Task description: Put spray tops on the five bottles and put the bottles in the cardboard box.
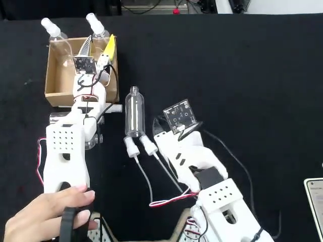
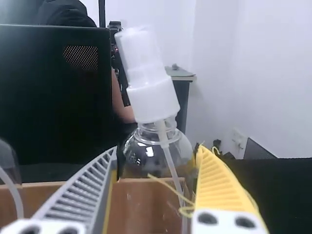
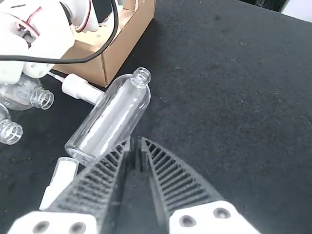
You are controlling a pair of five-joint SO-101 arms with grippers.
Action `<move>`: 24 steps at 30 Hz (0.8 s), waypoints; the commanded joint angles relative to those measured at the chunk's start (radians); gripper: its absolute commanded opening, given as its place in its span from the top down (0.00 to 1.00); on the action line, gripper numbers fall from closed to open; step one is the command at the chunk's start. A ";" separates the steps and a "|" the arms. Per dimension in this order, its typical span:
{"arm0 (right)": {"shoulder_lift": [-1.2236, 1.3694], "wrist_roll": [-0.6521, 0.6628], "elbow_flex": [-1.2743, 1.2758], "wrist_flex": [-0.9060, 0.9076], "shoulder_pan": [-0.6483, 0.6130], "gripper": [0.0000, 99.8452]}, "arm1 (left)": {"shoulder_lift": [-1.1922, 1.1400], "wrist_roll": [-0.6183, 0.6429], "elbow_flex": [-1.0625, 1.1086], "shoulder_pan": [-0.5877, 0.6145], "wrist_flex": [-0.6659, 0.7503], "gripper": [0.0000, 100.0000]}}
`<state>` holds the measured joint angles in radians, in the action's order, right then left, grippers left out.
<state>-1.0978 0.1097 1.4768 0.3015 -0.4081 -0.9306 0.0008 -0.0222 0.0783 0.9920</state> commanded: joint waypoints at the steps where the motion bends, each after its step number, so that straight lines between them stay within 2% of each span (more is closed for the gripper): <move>1: -0.028 0.008 -0.016 -0.025 -0.011 0.98 | 0.008 -0.003 -0.048 -0.013 0.026 0.82; 5: -0.028 0.008 -0.016 -0.025 -0.011 0.98 | 0.003 -0.003 -0.048 -0.013 0.002 0.75; 14: -0.028 0.008 -0.016 -0.025 -0.011 0.98 | 0.009 -0.005 -0.056 -0.012 -0.028 0.74; 19: -0.028 0.008 -0.016 -0.025 -0.011 0.98 | 0.009 -0.083 -0.050 -0.019 -0.029 0.74; 24: -0.028 0.008 -0.016 -0.025 -0.011 0.98 | 0.008 -0.086 -0.056 -0.022 -0.029 0.74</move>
<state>-1.0978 0.1097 1.4768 0.3015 -0.4081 -0.9337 -0.0744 -0.0315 0.0767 0.9720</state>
